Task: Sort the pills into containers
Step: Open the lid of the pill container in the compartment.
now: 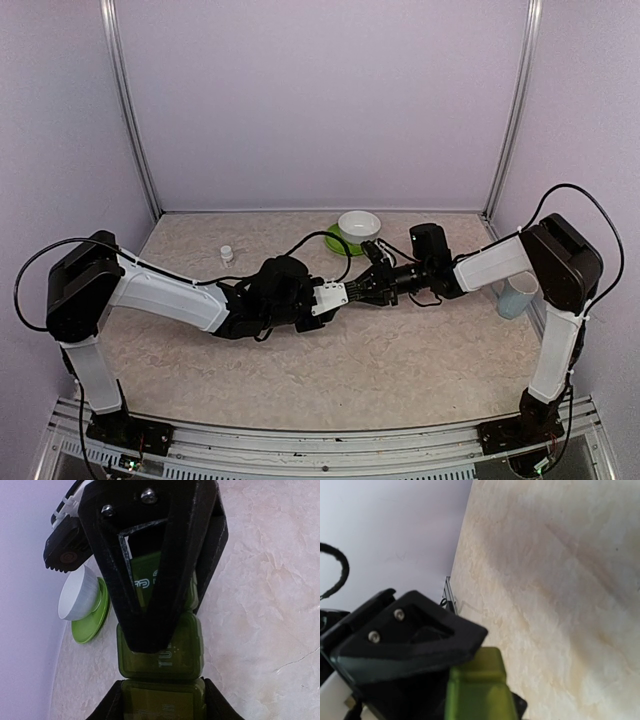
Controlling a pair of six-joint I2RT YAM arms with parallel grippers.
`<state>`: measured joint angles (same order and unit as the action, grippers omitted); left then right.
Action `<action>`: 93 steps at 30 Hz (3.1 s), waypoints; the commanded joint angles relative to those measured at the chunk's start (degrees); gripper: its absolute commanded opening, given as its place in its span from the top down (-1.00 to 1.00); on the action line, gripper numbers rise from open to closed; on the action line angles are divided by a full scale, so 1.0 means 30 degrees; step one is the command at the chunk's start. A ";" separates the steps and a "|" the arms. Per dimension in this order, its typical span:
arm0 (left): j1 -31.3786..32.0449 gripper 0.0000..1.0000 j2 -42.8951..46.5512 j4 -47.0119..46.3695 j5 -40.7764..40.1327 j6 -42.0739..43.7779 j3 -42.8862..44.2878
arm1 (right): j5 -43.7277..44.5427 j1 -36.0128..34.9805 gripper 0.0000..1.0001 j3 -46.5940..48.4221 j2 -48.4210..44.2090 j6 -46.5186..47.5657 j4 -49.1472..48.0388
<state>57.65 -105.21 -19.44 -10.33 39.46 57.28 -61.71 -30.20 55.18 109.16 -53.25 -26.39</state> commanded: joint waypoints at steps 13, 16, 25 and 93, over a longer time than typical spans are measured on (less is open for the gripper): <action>0.0091 -0.09 0.0167 -0.0039 -0.0609 -0.0025 -0.0165 | -0.0380 0.0133 0.57 0.0189 -0.0448 0.0145 0.0155; 0.0087 -0.10 0.0230 -0.0155 -0.0672 0.0056 -0.0344 | -0.0398 0.0133 0.57 0.0223 -0.0459 0.0146 0.0166; 0.0046 0.23 0.0467 -0.0528 -0.0028 -0.0232 -0.0474 | -0.0352 0.0161 0.57 0.0116 -0.0483 0.0203 0.0187; -0.2460 -0.41 0.2861 -0.3033 0.2681 -0.4960 -0.1040 | -0.0248 0.0250 0.57 -0.0104 -0.0022 0.0554 0.0319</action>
<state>51.00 -97.82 -25.30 1.41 26.24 53.60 -62.08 -29.82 55.27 109.16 -52.31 -25.93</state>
